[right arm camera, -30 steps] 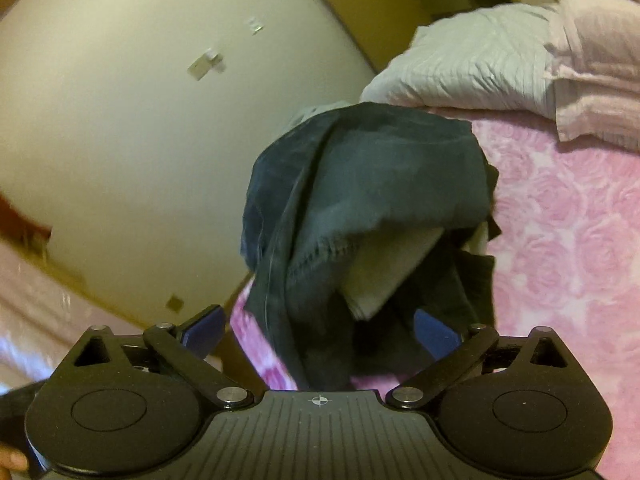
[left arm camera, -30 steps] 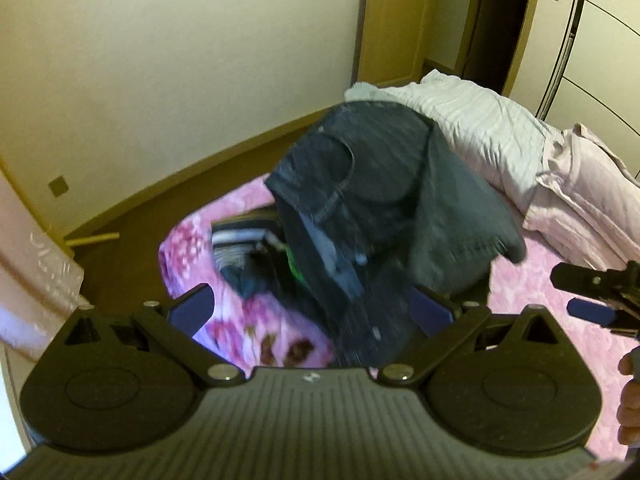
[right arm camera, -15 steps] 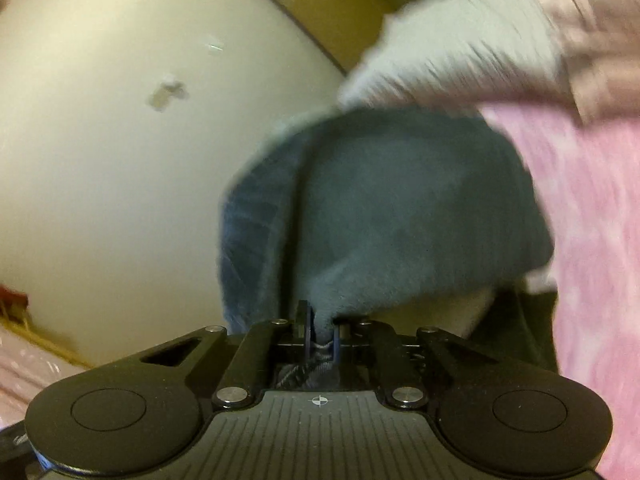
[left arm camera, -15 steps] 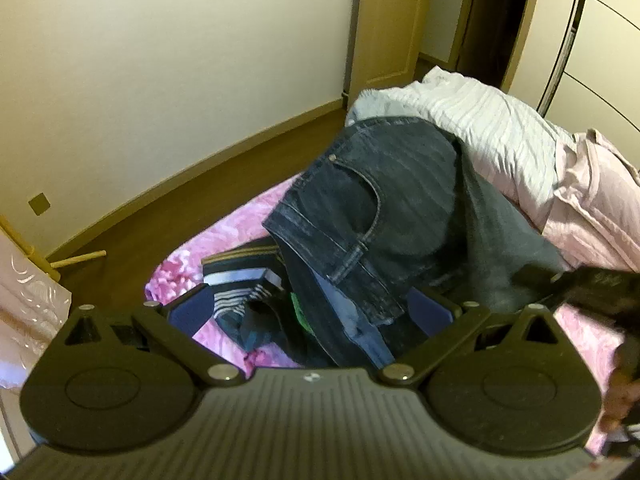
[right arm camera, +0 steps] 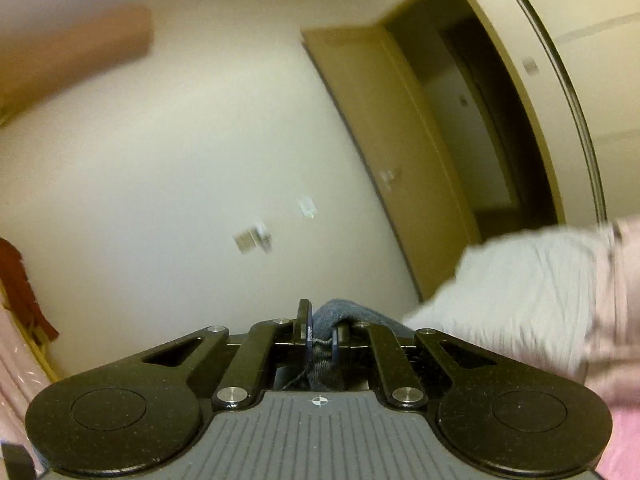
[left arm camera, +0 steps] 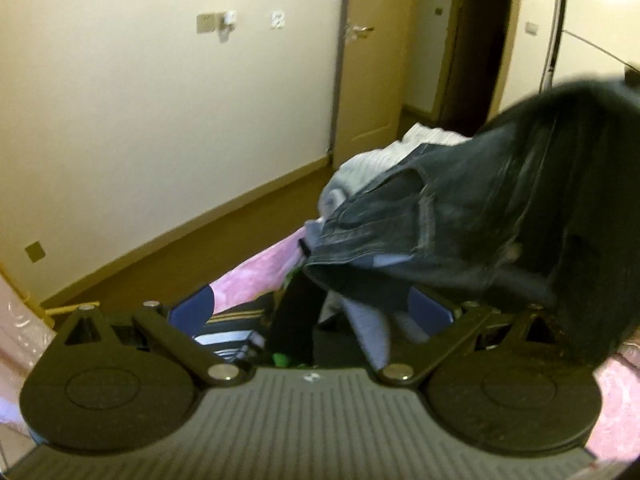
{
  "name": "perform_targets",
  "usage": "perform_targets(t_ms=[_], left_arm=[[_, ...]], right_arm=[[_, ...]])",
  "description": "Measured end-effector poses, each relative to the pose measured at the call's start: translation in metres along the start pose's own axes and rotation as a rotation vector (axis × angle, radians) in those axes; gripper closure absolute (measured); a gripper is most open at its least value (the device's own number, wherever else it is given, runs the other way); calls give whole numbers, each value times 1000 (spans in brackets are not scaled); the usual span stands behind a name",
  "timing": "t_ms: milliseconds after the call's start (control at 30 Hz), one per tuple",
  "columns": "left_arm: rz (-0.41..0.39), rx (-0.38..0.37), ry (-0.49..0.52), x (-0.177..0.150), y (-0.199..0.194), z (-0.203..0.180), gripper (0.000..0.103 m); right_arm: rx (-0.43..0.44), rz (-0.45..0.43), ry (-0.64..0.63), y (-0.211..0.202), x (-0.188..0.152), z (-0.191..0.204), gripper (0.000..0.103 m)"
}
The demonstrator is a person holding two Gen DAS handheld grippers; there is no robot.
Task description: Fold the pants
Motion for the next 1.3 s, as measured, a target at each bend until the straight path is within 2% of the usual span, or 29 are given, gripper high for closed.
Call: perform_targets(t_ms=[133, 300, 400, 500, 633, 700, 767, 833, 867, 900, 933, 967, 1000, 1033, 1100, 1167, 1300], left_arm=[[-42, -47, 3, 2, -28, -13, 1], [-69, -89, 15, -4, -57, -30, 1], [-83, -127, 29, -6, -75, -48, 1], [-92, -173, 64, -17, -96, -71, 1], [-101, -242, 125, -36, -128, -122, 1], [-106, -283, 155, -46, -146, -152, 1], [-107, -323, 189, -59, -166, -184, 1], [-104, -374, 223, -78, -187, -217, 1], [-98, -403, 242, -89, -197, -233, 1], [-87, -429, 263, -103, -207, -250, 1], [-73, -451, 283, -117, -217, -265, 1], [-50, -471, 307, -134, -226, -281, 1], [-21, -501, 328, -153, -235, -295, 1], [7, -520, 354, -172, -242, -309, 1], [62, -542, 420, -209, -250, -336, 1], [107, -550, 496, -243, -258, -360, 1], [171, -570, 634, -295, -272, -390, 1]], right_arm=[[35, -158, -75, -51, 70, 25, 98], [102, -256, -158, -135, 131, 55, 98], [90, -292, -160, -201, 152, 57, 98], [34, -340, -144, -272, 166, 52, 98], [-52, -469, -134, -398, 186, 60, 98], [-67, -520, -125, -448, 190, 65, 98], [-65, -486, -119, -488, 187, 68, 97], [-130, -395, -27, -514, 163, 37, 87], [-194, -333, 26, -525, 143, 19, 52], [-295, -261, 83, -543, 116, -2, 4], [-435, -181, 142, -565, 75, -30, 3], [-525, -127, 184, -584, 47, -45, 3], [-647, -72, 263, -611, -2, -66, 3], [-716, -45, 335, -630, -45, -79, 3], [-796, -43, 449, -656, -109, -86, 3], [-862, -40, 558, -686, -174, -74, 3], [-880, -21, 718, -695, -248, -36, 3]])
Point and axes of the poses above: each gripper's, at about its wrist camera, not at the fingertips, and y roughly the way its jaws point, z to its left, x to its top, the point moved 9 cm from there along y, roughly the way its jaws point, and after that the axes turned 13 degrees about x, right-handed, at the moved point
